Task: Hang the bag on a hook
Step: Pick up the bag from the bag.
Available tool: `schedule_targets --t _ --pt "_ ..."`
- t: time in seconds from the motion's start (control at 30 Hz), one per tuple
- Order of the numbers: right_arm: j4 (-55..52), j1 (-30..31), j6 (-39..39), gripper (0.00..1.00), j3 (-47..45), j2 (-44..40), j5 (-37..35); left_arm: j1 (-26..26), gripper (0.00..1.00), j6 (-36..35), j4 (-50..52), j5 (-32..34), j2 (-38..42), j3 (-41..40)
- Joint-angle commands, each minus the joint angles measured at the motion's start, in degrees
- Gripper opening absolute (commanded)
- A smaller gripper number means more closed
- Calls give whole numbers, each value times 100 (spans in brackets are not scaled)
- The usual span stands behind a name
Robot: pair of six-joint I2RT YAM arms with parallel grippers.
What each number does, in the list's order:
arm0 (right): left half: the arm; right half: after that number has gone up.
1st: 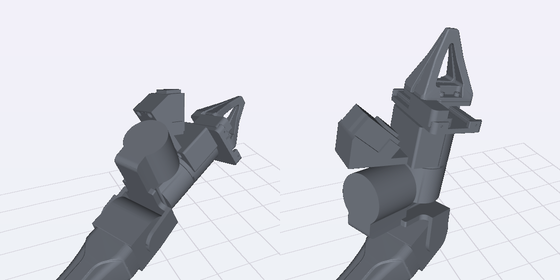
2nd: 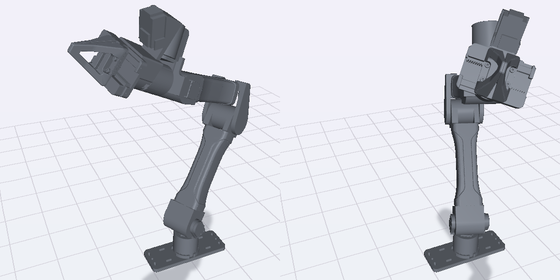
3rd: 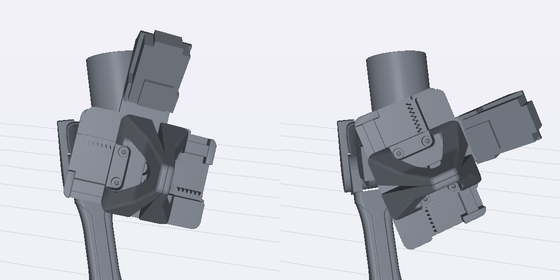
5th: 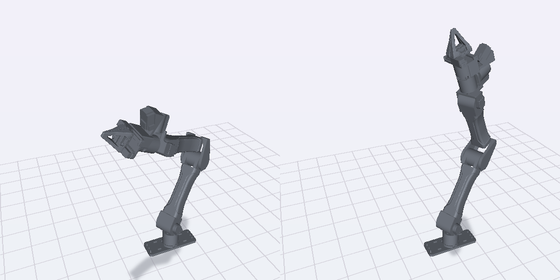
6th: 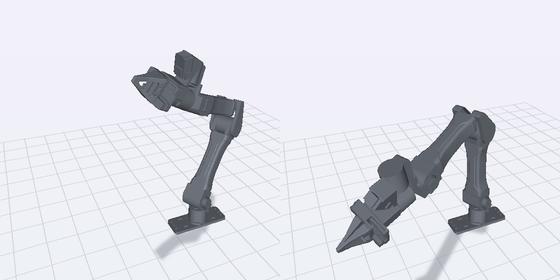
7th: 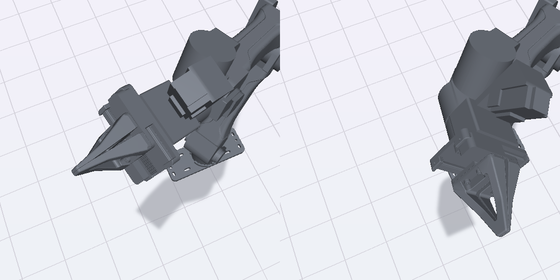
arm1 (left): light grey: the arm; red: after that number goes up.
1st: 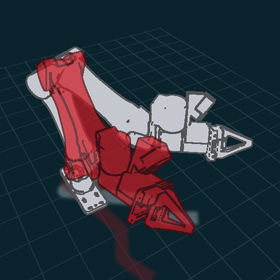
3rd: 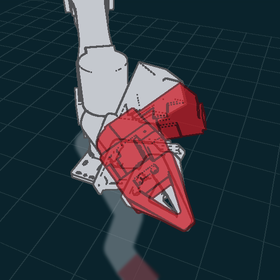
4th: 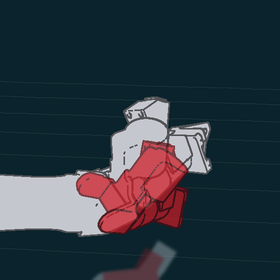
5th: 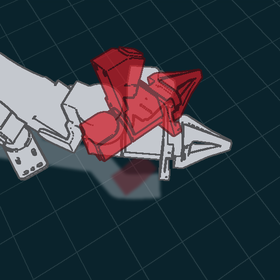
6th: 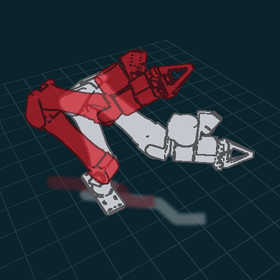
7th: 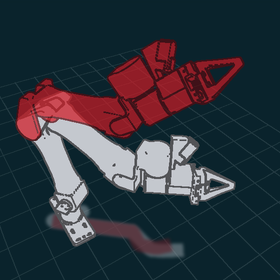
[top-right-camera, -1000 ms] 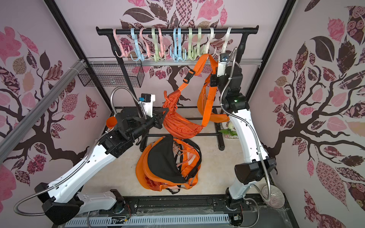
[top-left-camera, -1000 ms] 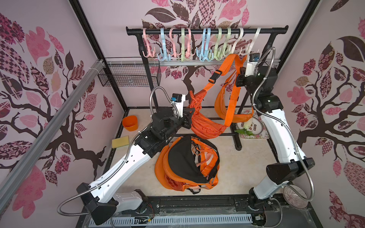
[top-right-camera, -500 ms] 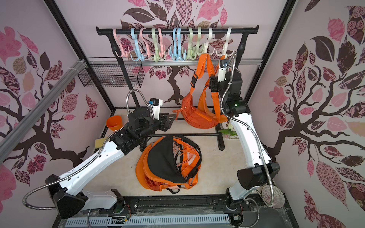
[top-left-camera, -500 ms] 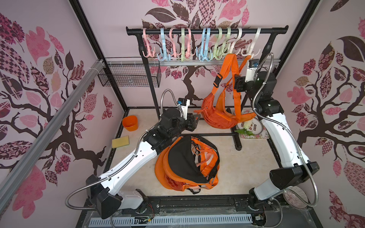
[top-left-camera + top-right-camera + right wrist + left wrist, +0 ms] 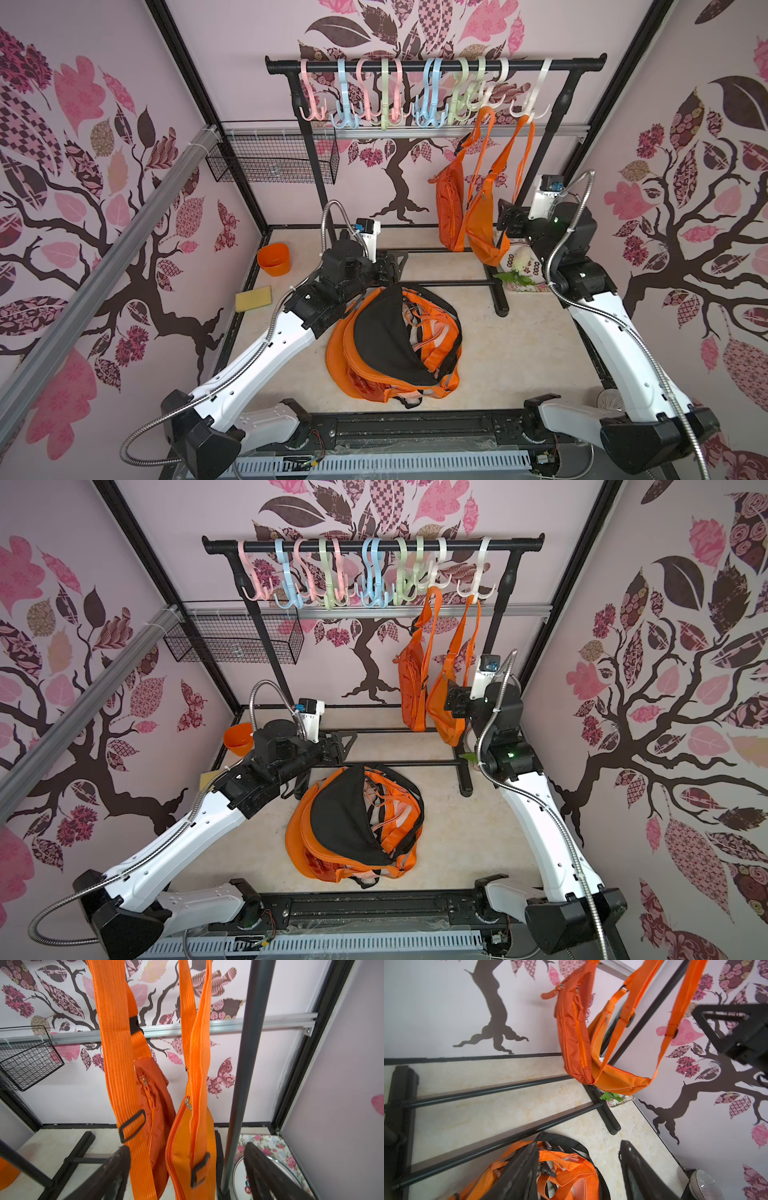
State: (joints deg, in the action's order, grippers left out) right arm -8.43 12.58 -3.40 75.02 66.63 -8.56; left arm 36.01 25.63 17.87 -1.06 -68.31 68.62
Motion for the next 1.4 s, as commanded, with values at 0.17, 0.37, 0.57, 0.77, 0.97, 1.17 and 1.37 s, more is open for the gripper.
schedule_targets --t 0.17,0.37,0.57,0.77,0.97,1.17,1.37 --pt "-99 543 -889 87 -1851 -414 745 -480 70 651 1600 105 299 -915" --pt "-221 544 -1001 87 -2500 -455 856 -473 75 1074 2177 273 744 -1589" --pt "-198 544 -1206 87 -2496 -318 1085 -478 75 1201 2577 460 767 -1870" --pt "-199 544 -1401 86 -2651 -374 1002 -479 72 1351 2451 271 693 -2165" --pt "-181 539 -1450 86 -2877 -526 856 -476 58 1372 2161 -57 555 -2339" --pt "-141 542 -1479 86 -2859 -524 840 -474 43 1401 1955 -407 310 -2349" --pt "-126 544 -1484 86 -2879 -520 760 -470 15 1401 1793 -496 278 -2398"
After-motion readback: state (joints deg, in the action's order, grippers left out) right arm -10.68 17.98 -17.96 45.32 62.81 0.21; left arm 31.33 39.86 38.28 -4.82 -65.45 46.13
